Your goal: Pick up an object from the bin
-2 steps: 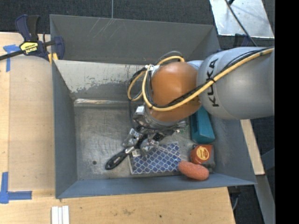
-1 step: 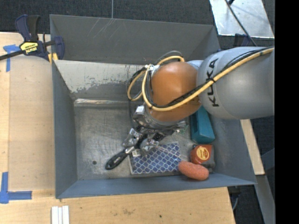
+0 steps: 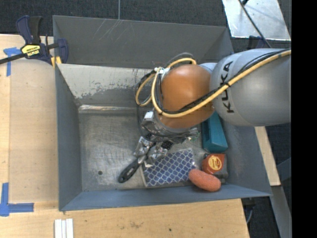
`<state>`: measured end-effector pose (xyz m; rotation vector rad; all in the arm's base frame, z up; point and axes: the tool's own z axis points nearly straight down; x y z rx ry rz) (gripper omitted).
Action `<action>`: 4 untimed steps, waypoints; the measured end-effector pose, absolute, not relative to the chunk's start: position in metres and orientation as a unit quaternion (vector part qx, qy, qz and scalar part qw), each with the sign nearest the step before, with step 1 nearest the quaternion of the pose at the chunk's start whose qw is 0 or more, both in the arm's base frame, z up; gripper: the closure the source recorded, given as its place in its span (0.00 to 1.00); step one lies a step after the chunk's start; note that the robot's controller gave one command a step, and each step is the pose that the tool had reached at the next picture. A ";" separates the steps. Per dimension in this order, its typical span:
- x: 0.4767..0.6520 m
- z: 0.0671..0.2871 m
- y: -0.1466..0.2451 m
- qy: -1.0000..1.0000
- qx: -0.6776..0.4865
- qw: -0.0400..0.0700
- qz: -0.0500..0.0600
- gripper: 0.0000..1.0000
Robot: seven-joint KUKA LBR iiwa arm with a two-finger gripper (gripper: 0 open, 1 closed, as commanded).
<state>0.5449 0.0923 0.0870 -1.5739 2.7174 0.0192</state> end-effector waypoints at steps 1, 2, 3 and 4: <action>0.545 0.105 0.090 0.865 -0.501 -0.001 0.003 1.00; 0.547 0.114 0.090 0.866 -0.500 0.003 0.000 1.00; 0.547 0.118 0.090 0.866 -0.500 0.003 0.000 1.00; 0.545 0.124 0.090 0.866 -0.500 -0.001 0.001 1.00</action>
Offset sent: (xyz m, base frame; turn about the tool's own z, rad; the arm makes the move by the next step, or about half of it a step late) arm 0.0001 -0.0001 0.0365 -0.0001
